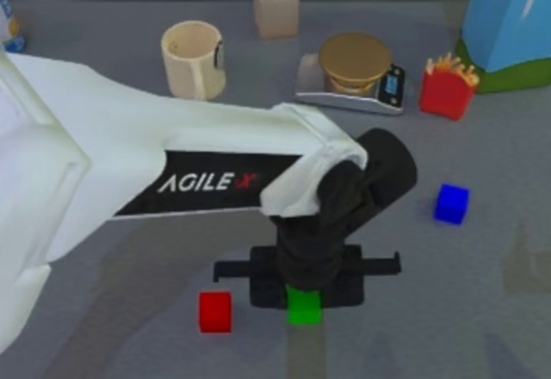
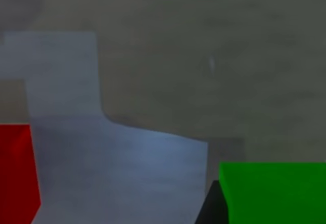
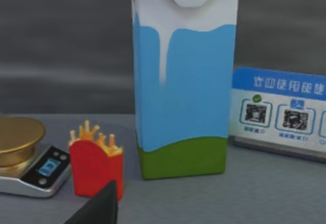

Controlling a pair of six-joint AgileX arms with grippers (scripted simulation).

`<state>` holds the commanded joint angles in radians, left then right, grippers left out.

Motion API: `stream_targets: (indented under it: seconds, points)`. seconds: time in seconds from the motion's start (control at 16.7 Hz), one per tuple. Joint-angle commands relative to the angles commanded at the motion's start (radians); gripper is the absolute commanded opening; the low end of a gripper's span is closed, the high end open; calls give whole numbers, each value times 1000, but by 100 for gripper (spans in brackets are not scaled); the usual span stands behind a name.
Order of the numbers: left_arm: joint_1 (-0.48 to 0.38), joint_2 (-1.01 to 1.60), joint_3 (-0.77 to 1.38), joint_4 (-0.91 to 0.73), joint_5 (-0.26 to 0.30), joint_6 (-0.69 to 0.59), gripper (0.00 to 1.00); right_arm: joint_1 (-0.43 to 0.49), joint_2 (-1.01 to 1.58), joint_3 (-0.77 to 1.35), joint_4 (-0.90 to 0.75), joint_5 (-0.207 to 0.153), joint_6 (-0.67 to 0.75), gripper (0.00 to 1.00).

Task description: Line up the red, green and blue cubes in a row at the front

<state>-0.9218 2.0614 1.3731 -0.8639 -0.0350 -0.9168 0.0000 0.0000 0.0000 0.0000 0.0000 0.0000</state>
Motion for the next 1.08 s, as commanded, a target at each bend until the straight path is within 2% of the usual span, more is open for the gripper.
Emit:
stream_targets:
  seconds: [0.6, 1.08]
  points:
    - [0, 0, 0, 0, 0, 0, 98, 0, 0, 0, 0, 0, 0, 100]
    - [0, 0, 0, 0, 0, 0, 100, 0, 0, 0, 0, 0, 0, 100]
